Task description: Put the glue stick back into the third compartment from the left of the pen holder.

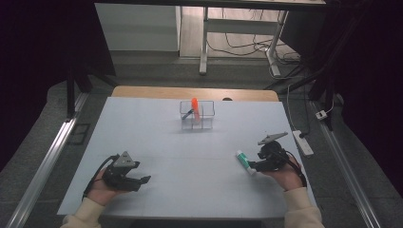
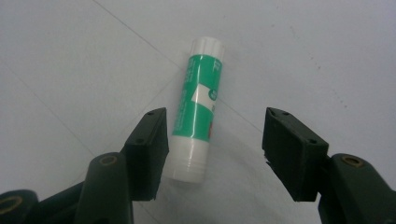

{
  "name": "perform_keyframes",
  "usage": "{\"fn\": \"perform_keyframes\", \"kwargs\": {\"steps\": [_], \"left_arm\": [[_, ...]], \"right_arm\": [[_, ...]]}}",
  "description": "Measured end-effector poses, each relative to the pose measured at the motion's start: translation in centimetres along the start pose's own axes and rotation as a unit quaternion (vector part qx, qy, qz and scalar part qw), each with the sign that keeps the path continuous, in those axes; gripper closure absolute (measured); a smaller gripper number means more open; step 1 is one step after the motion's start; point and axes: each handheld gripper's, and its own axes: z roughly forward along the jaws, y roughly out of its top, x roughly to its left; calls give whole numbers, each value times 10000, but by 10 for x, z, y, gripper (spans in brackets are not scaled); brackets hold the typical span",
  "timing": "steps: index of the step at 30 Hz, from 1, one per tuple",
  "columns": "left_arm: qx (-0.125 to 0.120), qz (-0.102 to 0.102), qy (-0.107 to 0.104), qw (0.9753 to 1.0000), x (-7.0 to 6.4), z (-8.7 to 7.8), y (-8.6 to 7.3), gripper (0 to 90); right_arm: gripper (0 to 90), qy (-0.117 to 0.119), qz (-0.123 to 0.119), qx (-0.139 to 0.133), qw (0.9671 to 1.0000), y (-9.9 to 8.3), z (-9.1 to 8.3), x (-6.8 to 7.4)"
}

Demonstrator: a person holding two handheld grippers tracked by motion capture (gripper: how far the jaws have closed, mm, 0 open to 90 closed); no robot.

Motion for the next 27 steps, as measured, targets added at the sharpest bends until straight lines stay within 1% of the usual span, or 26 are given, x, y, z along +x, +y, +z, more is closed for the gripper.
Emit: {"fn": "perform_keyframes", "kwargs": {"steps": [2, 5, 6, 9, 11, 12, 16, 18, 19, 20, 21, 22, 23, 27], "left_arm": [[-13, -17, 6, 10000, 0, -1, 0, 283], [-33, -30, 19, 10000, 0, -1, 0, 283], [-35, -32, 18, 10000, 0, -2, 0, 284], [-22, -19, 19, 10000, 0, -1, -1, 284], [-19, -24, 18, 10000, 0, -1, -1, 283], [-23, -25, 17, 10000, 0, -1, -1, 283], [-34, -14, 22, 10000, 0, -2, -1, 283], [-26, -15, 23, 10000, 0, -2, -1, 283], [-20, -17, 25, 10000, 0, -1, -1, 283], [-13, -19, 27, 10000, 0, -1, -1, 283], [-11, -17, 29, 10000, 0, -1, -2, 284], [-15, -20, 30, 10000, 0, -1, -2, 284], [-17, -22, 32, 10000, 0, -1, -2, 283], [-28, -10, 39, 10000, -1, -2, -1, 283]], "right_arm": [[404, -26, -18, 77, 10000, 1, 2, 1], [409, 24, -32, 155, 9999, 2, 4, 3], [411, 31, -74, 173, 9998, 3, 6, 3], [417, 35, -62, 245, 9997, 4, 10, 6], [420, 28, -80, 345, 9994, 5, 13, 7], [425, 12, -84, 447, 9990, 5, 15, 9], [451, -73, -106, 714, 9974, 3, 22, 10], [481, -27, -132, 775, 9969, 3, 26, 11], [511, 4, -145, 819, 9965, 3, 28, 12], [549, -8, -182, 920, 9956, 3, 31, 13], [568, 16, -176, 952, 9953, 3, 32, 14], [599, -41, -200, 966, 9951, 4, 33, 15], [614, -99, -192, 1008, 9947, 5, 32, 15], [636, -107, -191, 1015, 9946, 5, 32, 15]]}}
